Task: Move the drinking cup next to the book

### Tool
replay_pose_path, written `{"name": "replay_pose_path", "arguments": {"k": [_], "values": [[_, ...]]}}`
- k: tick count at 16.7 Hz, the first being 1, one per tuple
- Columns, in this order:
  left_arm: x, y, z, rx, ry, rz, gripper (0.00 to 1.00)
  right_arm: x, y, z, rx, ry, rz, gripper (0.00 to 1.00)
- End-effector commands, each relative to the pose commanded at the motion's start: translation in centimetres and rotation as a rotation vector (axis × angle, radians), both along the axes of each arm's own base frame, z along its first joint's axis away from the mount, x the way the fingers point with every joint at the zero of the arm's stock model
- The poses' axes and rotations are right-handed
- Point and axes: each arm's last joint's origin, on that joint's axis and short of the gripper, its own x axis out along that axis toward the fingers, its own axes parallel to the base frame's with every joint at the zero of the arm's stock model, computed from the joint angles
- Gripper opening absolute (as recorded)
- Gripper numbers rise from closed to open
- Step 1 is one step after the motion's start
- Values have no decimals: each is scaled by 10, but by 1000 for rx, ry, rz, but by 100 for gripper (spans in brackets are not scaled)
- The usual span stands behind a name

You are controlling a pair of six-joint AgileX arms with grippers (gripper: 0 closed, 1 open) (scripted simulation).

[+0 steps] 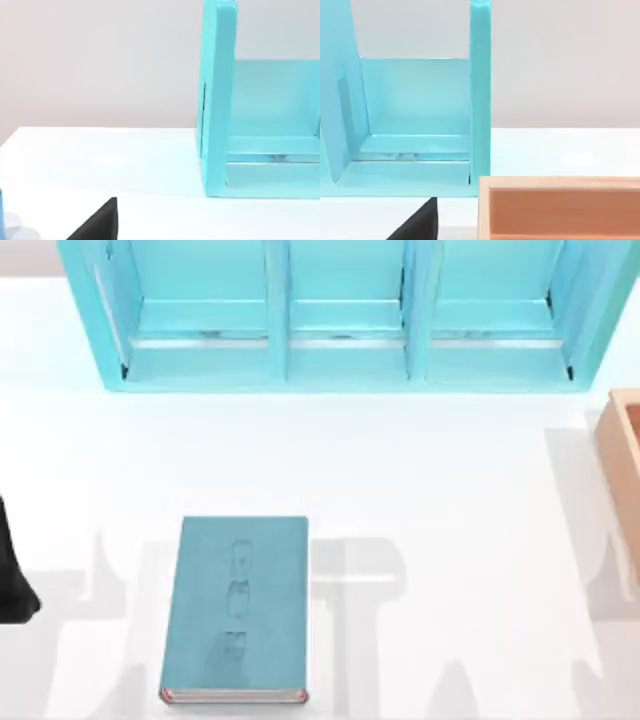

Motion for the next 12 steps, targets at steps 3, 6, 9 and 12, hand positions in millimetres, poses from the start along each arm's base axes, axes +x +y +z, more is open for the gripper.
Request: {"name": "replay_pose_path", "arguments": {"k": [3,6,9,12], "values": [[0,0,2,8,1,2,100,0,0,0,0,0,0,100],[-1,1,23,83,19,13,100,0,0,0,0,0,0,100],[0,3,64,227,66,26,100,0,0,0,0,0,0,100],[12,6,116,420,166,26,100,0,0,0,0,0,0,100]]}}
